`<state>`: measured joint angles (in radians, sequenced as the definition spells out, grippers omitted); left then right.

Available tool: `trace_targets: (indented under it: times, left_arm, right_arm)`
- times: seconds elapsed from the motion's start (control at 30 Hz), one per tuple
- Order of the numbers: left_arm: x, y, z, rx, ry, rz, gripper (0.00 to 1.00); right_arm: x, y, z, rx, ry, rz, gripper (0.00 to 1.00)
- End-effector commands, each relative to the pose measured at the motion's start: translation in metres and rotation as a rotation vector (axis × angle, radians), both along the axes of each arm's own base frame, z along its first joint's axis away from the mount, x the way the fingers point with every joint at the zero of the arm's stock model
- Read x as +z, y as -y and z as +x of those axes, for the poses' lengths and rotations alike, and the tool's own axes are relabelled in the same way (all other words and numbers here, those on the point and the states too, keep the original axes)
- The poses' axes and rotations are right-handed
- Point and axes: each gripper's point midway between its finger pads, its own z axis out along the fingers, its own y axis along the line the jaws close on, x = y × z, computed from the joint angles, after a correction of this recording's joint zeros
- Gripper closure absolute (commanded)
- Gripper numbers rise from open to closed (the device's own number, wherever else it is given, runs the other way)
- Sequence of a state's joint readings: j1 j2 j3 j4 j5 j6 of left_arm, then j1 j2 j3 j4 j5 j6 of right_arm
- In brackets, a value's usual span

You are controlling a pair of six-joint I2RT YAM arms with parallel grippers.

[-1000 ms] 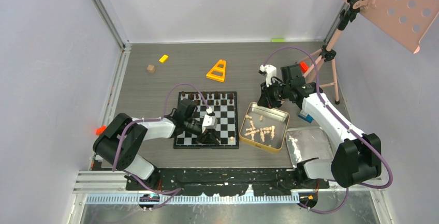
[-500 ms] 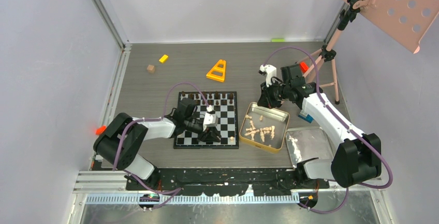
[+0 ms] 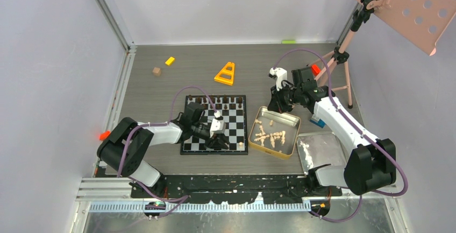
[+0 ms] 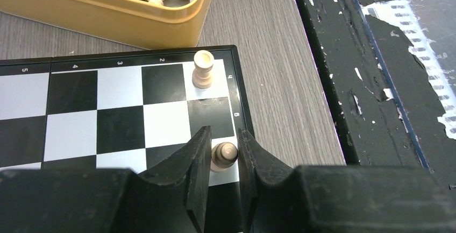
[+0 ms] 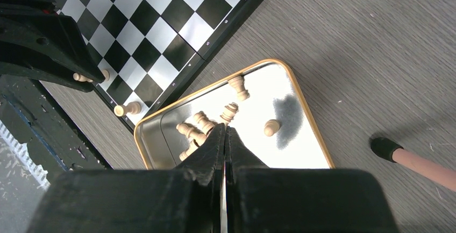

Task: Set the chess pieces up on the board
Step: Place the chess piece on the chessboard.

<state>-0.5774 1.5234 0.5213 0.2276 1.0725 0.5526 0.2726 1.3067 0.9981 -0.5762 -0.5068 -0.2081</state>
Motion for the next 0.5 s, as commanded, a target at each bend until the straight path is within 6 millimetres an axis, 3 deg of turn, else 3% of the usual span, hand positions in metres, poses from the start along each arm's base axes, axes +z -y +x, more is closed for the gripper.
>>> trace_targets:
  times: [0.0,0.13,0.33,0.47]
  left_arm:
    - [0.008,0.001,-0.004,-0.043,0.025,-0.037,0.73]
    - [0.008,0.001,-0.003,-0.040,0.023,-0.034,0.70]
    - [0.013,0.003,0.003,-0.011,0.014,-0.029,0.64]
    - [0.021,0.003,0.007,0.004,0.021,-0.037,0.51]
  right_arm:
    - [0.007,0.003,0.002,0.010,0.036,-0.010,0.97]
    - [0.001,0.006,0.000,0.018,0.011,-0.039,0.90]
    - [-0.025,0.021,-0.008,0.012,-0.066,-0.136,0.77]
    - [-0.043,0.028,-0.009,0.000,-0.108,-0.186,0.69]
